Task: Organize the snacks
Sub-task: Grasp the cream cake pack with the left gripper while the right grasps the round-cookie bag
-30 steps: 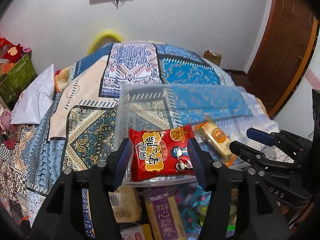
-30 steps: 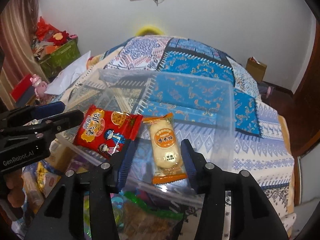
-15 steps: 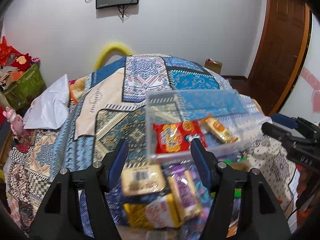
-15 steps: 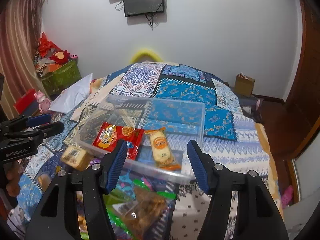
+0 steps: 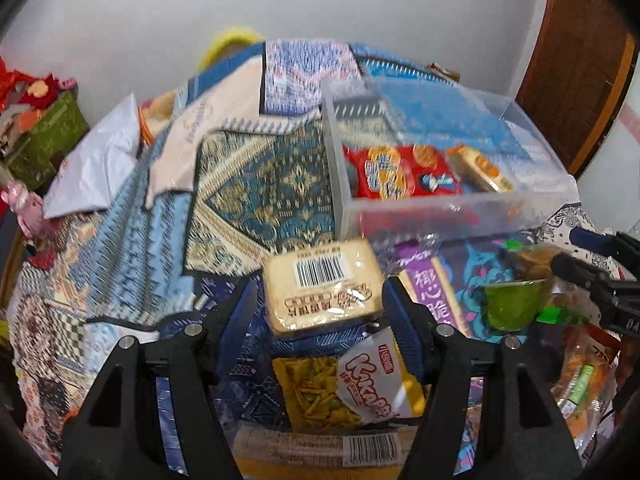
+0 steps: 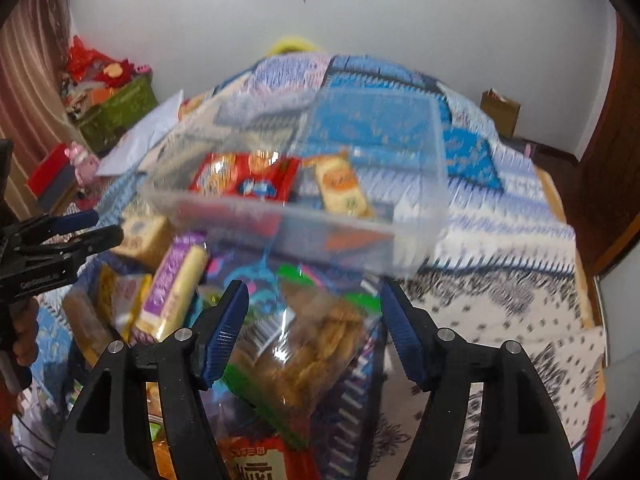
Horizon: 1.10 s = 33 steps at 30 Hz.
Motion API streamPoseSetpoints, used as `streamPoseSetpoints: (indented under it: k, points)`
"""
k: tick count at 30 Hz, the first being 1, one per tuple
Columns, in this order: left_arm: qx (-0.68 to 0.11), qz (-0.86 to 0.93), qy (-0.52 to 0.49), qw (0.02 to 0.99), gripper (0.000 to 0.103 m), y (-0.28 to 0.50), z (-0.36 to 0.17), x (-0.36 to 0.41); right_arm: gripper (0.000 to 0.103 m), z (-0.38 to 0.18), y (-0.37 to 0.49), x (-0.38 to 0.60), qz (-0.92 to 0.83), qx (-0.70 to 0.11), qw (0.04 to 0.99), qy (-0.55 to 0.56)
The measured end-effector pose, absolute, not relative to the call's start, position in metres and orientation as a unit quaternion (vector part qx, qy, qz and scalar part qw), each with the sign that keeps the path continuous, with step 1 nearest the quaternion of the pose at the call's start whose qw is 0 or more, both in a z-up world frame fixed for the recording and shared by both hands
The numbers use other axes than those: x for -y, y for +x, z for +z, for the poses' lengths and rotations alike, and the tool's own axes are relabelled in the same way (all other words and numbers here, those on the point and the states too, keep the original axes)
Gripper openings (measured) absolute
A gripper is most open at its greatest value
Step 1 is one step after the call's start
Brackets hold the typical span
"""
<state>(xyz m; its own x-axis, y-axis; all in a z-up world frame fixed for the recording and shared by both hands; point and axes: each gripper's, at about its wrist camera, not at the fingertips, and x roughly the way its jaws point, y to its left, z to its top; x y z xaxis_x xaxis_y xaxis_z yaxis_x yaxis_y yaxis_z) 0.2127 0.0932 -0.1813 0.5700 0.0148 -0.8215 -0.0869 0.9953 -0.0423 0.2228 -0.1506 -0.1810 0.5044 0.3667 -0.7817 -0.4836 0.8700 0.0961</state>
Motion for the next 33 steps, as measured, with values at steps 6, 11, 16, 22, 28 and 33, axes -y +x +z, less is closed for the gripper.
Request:
streamPoseSetpoints:
  k: [6,11,16,22,28,33]
  points:
    - [-0.478,0.018,-0.054,0.877,0.070,0.222,-0.195,-0.096,0.069,-0.184,0.221,0.160,0.249,-0.443,0.859,-0.061]
    - [-0.479,0.018,-0.077,0.874,0.072,0.230,-0.199,-0.102,0.069,-0.189,0.220,0.167,0.263,-0.463,0.845,-0.039]
    - [-0.484,0.018,-0.094,0.870,0.077,0.236,-0.203,-0.102,0.069,-0.194,0.219,0.167,0.273,-0.477,0.835,-0.025]
    - [-0.504,0.024,-0.082,0.859,0.080,0.245,-0.215,-0.097,0.062,-0.195,0.215,0.162,0.287,-0.474,0.832,-0.027]
    - [-0.500,0.029,-0.091,0.860,0.080,0.246,-0.217,-0.099,0.048,-0.193,0.214,0.159,0.296,-0.467,0.833,-0.030]
    - [-0.490,0.028,-0.087,0.867,0.079,0.235,-0.212,-0.098,0.043,-0.191,0.211,0.160,0.295,-0.461,0.836,-0.032]
